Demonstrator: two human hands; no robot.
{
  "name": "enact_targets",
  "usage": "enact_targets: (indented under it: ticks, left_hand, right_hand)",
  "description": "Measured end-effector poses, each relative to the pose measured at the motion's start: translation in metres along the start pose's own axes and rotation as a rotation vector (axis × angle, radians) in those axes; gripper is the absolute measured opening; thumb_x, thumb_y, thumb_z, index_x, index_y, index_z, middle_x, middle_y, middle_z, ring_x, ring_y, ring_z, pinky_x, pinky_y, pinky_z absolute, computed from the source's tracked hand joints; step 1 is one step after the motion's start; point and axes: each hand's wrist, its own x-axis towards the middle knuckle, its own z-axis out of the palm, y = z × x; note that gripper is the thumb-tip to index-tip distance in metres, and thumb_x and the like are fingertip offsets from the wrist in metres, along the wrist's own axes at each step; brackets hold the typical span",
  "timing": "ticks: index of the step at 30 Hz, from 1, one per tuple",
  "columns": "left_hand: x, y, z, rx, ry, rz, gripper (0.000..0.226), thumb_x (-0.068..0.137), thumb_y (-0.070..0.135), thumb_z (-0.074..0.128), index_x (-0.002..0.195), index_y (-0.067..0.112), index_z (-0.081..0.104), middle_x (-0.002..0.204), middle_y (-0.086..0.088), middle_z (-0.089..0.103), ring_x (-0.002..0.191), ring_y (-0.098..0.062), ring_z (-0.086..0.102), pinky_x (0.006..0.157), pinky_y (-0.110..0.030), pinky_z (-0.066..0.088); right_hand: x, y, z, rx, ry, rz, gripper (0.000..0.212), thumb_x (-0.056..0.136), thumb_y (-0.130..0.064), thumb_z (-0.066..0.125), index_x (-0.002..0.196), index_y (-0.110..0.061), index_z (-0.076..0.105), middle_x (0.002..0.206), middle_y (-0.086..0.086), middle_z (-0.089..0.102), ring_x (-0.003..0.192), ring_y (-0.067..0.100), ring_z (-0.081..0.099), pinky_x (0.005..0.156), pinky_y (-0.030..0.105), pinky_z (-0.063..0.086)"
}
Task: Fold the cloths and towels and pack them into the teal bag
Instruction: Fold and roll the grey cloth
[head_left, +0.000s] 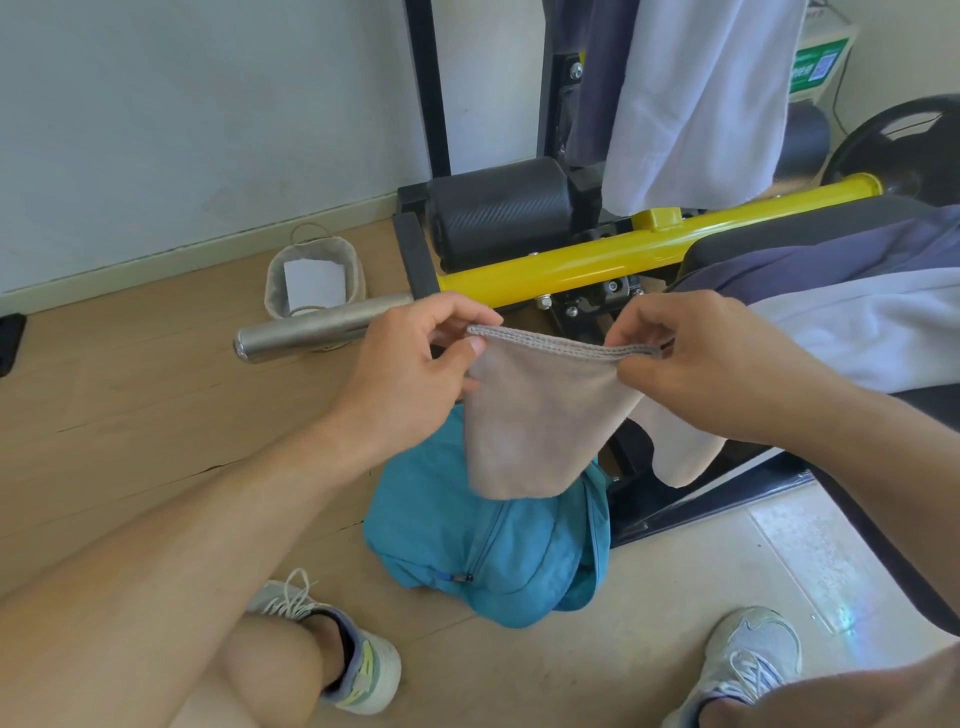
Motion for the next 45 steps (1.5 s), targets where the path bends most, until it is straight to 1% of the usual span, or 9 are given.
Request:
enact_targets:
  ticks: [7, 12, 18, 24, 27, 30, 35, 38, 45]
  left_hand:
    - [-0.005, 0.004, 0.002, -0.009, -0.047, 0.107, 0.024, 0.096, 0.004, 0.064, 0.11, 0.021, 0.07, 0.1, 0.001, 0.068, 0.096, -0.01, 0.067, 0.065, -0.023, 0.061]
    - [-0.008, 0.003, 0.006, 0.015, -0.137, 0.133, 0.027, 0.094, 0.004, 0.067, 0.113, 0.022, 0.071, 0.098, 0.005, 0.07, 0.094, -0.012, 0.068, 0.067, -0.027, 0.062]
    - [-0.012, 0.005, 0.012, 0.032, -0.177, 0.158, 0.027, 0.093, 0.008, 0.07, 0.115, 0.023, 0.069, 0.098, 0.01, 0.076, 0.093, -0.007, 0.071, 0.074, -0.027, 0.062]
    - [-0.008, 0.005, 0.005, 0.111, -0.096, 0.065, 0.023, 0.09, 0.03, 0.076, 0.111, 0.026, 0.069, 0.093, 0.011, 0.075, 0.089, -0.005, 0.071, 0.078, -0.04, 0.062]
    - [-0.007, 0.006, 0.006, 0.072, -0.12, -0.238, 0.03, 0.096, 0.044, 0.063, 0.093, 0.015, 0.072, 0.083, 0.001, 0.076, 0.081, -0.017, 0.075, 0.069, -0.042, 0.065]
    - [-0.012, 0.006, 0.017, -0.097, -0.311, -0.475, 0.054, 0.095, 0.058, 0.055, 0.094, 0.009, 0.077, 0.089, -0.005, 0.079, 0.085, -0.019, 0.077, 0.08, -0.043, 0.064]
    - [-0.016, 0.005, 0.022, -0.078, -0.29, -0.377, 0.052, 0.079, 0.074, 0.062, 0.098, 0.028, 0.079, 0.092, 0.005, 0.078, 0.088, -0.01, 0.074, 0.085, -0.036, 0.061]
    - [-0.012, 0.004, 0.014, 0.17, -0.222, -0.28, 0.049, 0.083, 0.069, 0.06, 0.085, 0.024, 0.076, 0.067, 0.013, 0.068, 0.059, -0.002, 0.06, 0.052, -0.016, 0.044]
    - [-0.005, -0.003, 0.001, 0.367, -0.116, -0.148, 0.027, 0.103, 0.039, 0.052, 0.101, 0.024, 0.075, 0.064, 0.013, 0.058, 0.059, -0.002, 0.051, 0.049, -0.012, 0.034]
  right_hand:
    - [0.0, 0.002, 0.003, -0.142, -0.192, -0.031, 0.019, 0.089, -0.017, 0.061, 0.1, -0.033, 0.058, 0.102, -0.016, 0.066, 0.075, 0.005, 0.06, 0.057, 0.014, 0.04]
    - [-0.004, -0.005, 0.019, -0.024, -0.271, -0.153, 0.064, 0.087, -0.04, 0.071, 0.142, -0.041, 0.038, 0.126, -0.02, 0.057, 0.11, 0.002, 0.053, 0.082, 0.012, 0.04]
    - [-0.004, -0.015, 0.044, -0.1, -0.019, -0.201, 0.046, 0.086, -0.069, 0.056, 0.121, -0.04, 0.059, 0.087, -0.017, 0.062, 0.074, 0.005, 0.055, 0.062, 0.03, 0.043]
    - [0.001, -0.012, 0.042, -0.117, 0.031, -0.182, 0.025, 0.091, -0.058, 0.058, 0.098, -0.035, 0.067, 0.076, -0.012, 0.064, 0.073, 0.01, 0.058, 0.061, 0.034, 0.045]
    - [0.004, -0.009, 0.046, -0.082, 0.084, -0.15, 0.019, 0.092, -0.051, 0.063, 0.092, -0.033, 0.068, 0.076, -0.012, 0.066, 0.073, 0.01, 0.059, 0.063, 0.034, 0.046]
    - [0.002, -0.012, 0.053, 0.117, 0.089, -0.082, 0.015, 0.091, -0.045, 0.065, 0.087, -0.031, 0.069, 0.075, -0.012, 0.068, 0.072, 0.006, 0.062, 0.061, 0.025, 0.047]
    - [-0.008, -0.026, 0.058, 0.459, -0.168, -0.088, 0.019, 0.088, -0.036, 0.068, 0.106, -0.034, 0.074, 0.093, -0.016, 0.075, 0.081, 0.008, 0.072, 0.071, 0.033, 0.062]
    - [-0.011, -0.026, 0.056, 0.454, -0.312, -0.097, 0.036, 0.089, -0.019, 0.073, 0.123, -0.032, 0.068, 0.114, -0.025, 0.071, 0.082, 0.004, 0.073, 0.084, 0.033, 0.06]
    - [0.002, -0.015, 0.057, 0.569, -0.307, -0.073, 0.058, 0.092, 0.002, 0.064, 0.14, -0.031, 0.059, 0.118, -0.009, 0.073, 0.096, 0.008, 0.073, 0.082, 0.034, 0.063]
